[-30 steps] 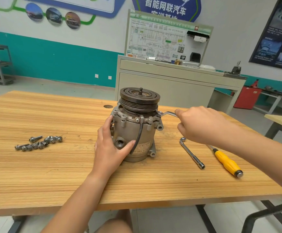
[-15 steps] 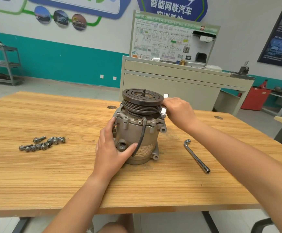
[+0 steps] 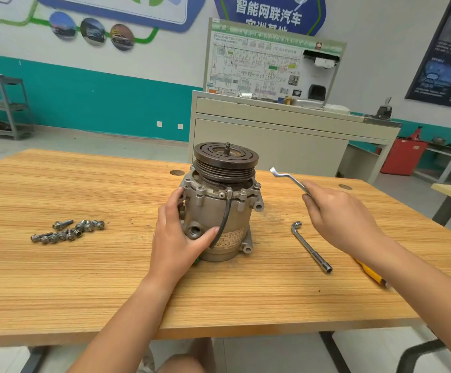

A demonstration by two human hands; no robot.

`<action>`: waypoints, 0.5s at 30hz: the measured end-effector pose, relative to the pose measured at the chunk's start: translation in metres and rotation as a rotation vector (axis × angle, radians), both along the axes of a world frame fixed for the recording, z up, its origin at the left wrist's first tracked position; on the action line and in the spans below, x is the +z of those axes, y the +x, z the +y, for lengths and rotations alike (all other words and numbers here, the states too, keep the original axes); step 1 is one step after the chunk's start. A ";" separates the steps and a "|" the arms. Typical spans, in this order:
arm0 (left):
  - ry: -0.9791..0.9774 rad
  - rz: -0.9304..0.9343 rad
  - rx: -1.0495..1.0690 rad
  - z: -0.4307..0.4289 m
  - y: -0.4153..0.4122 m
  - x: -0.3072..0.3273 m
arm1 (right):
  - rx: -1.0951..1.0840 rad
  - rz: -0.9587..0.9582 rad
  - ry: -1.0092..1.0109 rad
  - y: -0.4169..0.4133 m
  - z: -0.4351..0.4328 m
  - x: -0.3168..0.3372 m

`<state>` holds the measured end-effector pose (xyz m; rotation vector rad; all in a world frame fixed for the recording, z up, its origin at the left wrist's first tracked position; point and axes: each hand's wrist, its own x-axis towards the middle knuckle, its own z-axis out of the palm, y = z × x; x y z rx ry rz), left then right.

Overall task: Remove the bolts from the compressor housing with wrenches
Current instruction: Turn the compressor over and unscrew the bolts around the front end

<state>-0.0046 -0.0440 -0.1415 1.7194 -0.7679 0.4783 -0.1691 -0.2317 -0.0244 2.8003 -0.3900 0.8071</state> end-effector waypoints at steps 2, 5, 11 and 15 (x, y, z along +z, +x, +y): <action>-0.005 0.004 -0.002 0.000 0.000 0.000 | -0.042 0.075 -0.014 -0.001 0.006 0.004; -0.015 0.003 -0.014 0.001 -0.002 0.002 | -0.051 0.127 -0.023 0.003 0.014 0.007; -0.017 0.016 -0.022 0.002 -0.003 0.002 | -0.159 0.312 -0.255 0.007 0.033 0.023; -0.003 0.023 -0.016 0.002 -0.003 0.001 | -0.218 0.441 -0.506 0.010 0.060 0.029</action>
